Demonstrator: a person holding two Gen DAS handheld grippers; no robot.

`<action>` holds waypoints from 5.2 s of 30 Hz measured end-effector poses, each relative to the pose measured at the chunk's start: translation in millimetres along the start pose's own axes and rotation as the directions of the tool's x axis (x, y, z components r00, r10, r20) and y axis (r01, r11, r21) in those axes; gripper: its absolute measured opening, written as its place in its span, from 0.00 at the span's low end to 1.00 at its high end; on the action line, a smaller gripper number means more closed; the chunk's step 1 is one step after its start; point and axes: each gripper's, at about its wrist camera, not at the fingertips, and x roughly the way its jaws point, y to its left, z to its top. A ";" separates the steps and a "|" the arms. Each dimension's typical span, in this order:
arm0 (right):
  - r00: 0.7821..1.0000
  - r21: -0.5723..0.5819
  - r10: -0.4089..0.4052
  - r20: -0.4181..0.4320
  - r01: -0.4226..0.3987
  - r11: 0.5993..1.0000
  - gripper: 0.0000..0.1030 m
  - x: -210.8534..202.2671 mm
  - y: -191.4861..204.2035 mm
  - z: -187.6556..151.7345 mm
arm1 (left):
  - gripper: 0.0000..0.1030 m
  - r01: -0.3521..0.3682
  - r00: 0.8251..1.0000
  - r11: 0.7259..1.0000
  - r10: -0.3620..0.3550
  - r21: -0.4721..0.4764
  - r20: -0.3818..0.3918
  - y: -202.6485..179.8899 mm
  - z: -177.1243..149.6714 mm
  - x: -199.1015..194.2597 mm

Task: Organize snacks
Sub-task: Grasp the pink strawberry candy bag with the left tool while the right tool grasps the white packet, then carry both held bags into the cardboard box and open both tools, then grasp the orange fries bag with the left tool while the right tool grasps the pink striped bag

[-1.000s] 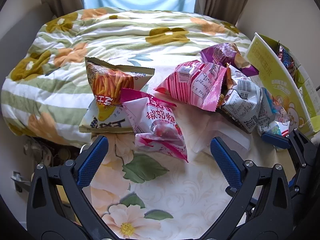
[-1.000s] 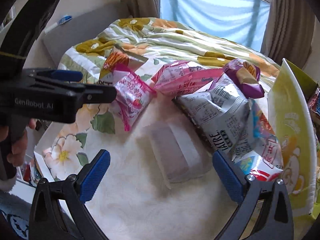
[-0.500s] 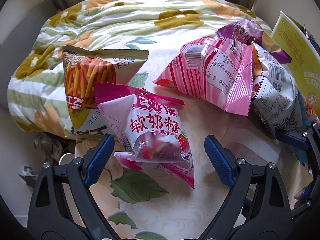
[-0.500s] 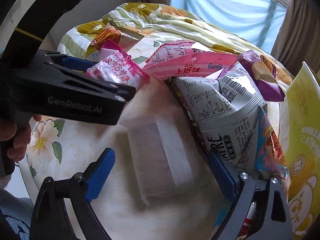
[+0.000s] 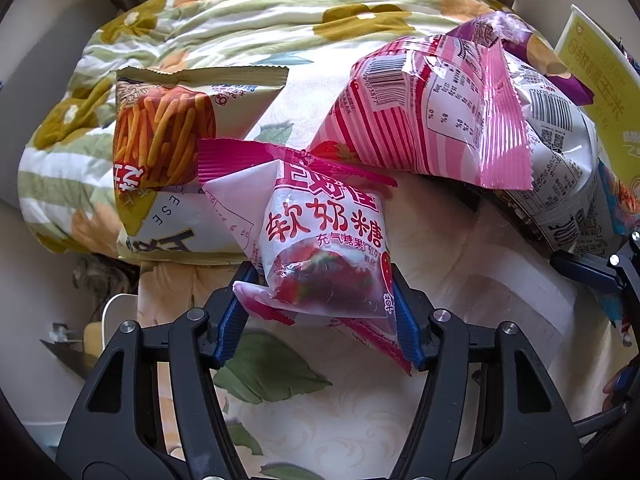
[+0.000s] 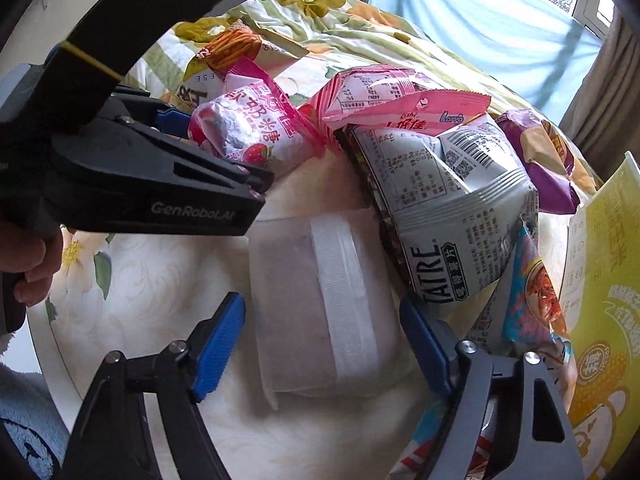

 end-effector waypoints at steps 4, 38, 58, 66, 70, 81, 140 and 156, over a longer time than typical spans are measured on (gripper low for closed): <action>1.000 -0.019 0.000 -0.027 0.000 1.000 0.74 6.3 0.1 8.2 | 0.56 0.014 1.000 1.000 -0.013 0.020 -0.007 -1.8 -7.3 -5.1; 1.000 0.115 -0.008 0.006 0.007 0.993 0.57 -25.0 15.6 25.5 | 0.53 0.120 0.990 0.992 -0.123 0.050 0.069 29.8 -46.9 -94.3; 0.956 0.553 -0.252 0.151 0.130 0.823 0.57 -193.9 -78.7 -0.6 | 0.53 0.257 0.892 0.940 -0.320 0.225 0.318 -67.8 36.4 -211.8; 0.946 0.584 -0.297 0.132 0.168 0.794 0.57 -235.3 -159.1 -68.0 | 0.53 0.337 0.870 0.912 -0.397 0.236 0.292 -190.6 58.1 -210.6; 0.949 0.599 -0.288 0.126 0.159 0.785 0.57 -245.4 -198.2 -102.8 | 0.53 0.338 0.888 0.914 -0.388 0.223 0.248 -250.1 67.5 -190.2; 0.972 0.577 -0.204 0.120 0.099 0.810 0.57 -242.4 -260.1 -145.9 | 0.97 0.252 0.946 0.957 -0.275 0.142 0.171 -313.9 74.9 -142.9; 0.955 0.332 -0.002 0.298 -0.102 0.938 1.00 -236.8 -178.9 -59.3 | 0.99 0.039 0.951 0.974 0.032 -0.223 0.308 -112.9 -38.7 -233.0; 0.964 0.357 0.007 0.265 -0.105 0.928 1.00 -166.4 -77.0 54.7 | 0.99 0.055 0.968 0.974 0.002 -0.218 0.253 63.7 1.7 -178.5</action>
